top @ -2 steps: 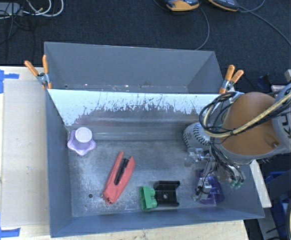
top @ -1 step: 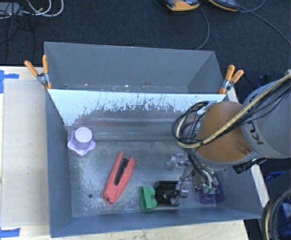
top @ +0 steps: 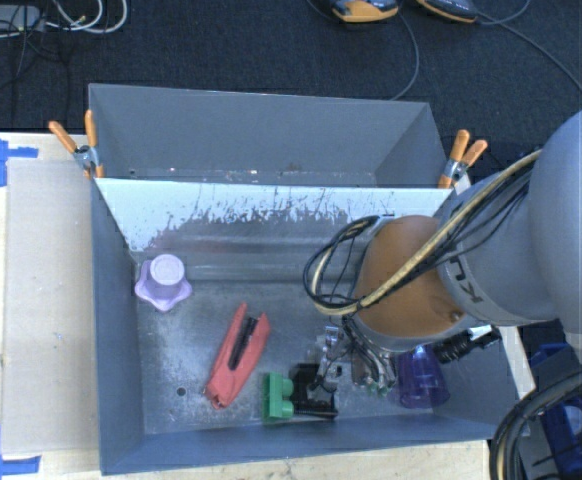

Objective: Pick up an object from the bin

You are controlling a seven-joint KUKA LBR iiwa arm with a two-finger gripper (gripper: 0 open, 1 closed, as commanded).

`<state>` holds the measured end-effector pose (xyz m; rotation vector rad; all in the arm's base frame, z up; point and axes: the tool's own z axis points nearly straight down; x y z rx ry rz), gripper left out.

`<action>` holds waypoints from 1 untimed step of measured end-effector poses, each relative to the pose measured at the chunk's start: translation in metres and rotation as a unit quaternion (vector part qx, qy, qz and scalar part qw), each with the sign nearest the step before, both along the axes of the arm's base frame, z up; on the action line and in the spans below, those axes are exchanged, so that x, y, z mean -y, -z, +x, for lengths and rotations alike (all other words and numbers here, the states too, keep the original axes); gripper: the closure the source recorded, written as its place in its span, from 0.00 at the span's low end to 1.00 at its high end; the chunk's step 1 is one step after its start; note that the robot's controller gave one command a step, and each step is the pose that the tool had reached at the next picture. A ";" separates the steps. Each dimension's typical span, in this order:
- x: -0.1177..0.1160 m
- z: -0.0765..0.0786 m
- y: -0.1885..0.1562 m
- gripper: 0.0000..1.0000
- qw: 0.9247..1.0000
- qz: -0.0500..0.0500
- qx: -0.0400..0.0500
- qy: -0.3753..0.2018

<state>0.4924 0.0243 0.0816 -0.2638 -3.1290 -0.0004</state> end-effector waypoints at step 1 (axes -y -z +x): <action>0.000 0.000 0.000 1.00 1.000 0.000 0.000 0.000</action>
Offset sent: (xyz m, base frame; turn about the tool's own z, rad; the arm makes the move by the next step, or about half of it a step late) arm 0.0056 -0.0048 0.1336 0.0049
